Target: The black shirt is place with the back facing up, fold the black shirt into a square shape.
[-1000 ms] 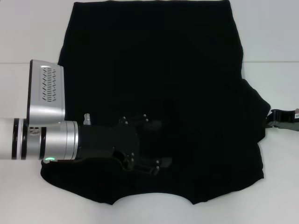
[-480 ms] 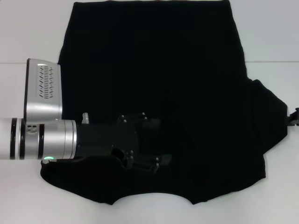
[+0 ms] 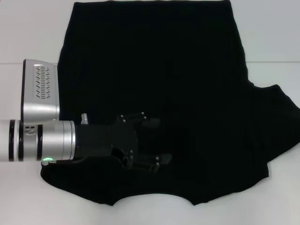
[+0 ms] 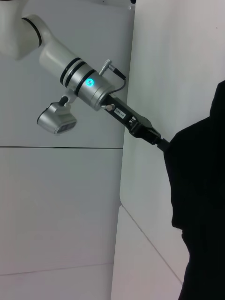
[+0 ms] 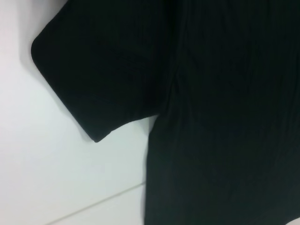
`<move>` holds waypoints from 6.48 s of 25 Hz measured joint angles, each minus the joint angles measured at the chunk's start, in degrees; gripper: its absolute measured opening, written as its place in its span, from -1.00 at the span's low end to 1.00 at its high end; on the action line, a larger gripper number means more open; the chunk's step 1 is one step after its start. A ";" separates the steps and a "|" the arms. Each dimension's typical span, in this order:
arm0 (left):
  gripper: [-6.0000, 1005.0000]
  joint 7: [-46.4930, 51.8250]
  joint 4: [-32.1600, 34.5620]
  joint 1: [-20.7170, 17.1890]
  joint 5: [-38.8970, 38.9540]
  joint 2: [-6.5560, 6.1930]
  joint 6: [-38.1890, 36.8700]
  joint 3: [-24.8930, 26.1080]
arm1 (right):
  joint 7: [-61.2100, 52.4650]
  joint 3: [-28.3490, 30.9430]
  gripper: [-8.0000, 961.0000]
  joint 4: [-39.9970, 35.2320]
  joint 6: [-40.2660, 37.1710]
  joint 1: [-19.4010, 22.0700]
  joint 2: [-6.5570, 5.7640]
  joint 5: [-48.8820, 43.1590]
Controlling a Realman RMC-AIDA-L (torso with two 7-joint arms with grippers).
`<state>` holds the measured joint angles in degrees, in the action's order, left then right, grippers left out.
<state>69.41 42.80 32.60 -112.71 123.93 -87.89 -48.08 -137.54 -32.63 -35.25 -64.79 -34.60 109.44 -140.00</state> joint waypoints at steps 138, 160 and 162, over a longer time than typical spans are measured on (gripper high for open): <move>0.89 1.68 -0.17 0.09 0.18 -0.53 2.53 1.32 | -9.87 -14.17 -0.89 6.60 2.67 -15.01 1.87 3.85; 0.89 1.65 -0.52 0.21 0.12 -0.53 3.52 1.32 | -9.86 -20.57 -0.74 7.12 3.11 -17.40 3.47 3.85; 0.89 1.66 -0.62 0.24 0.12 -0.53 3.60 1.32 | -9.90 -20.62 -0.73 6.95 2.93 -17.21 3.50 3.85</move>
<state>71.08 42.17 32.84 -112.59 123.40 -84.29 -46.75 -147.43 -53.25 -28.29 -61.85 -51.81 112.94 -136.14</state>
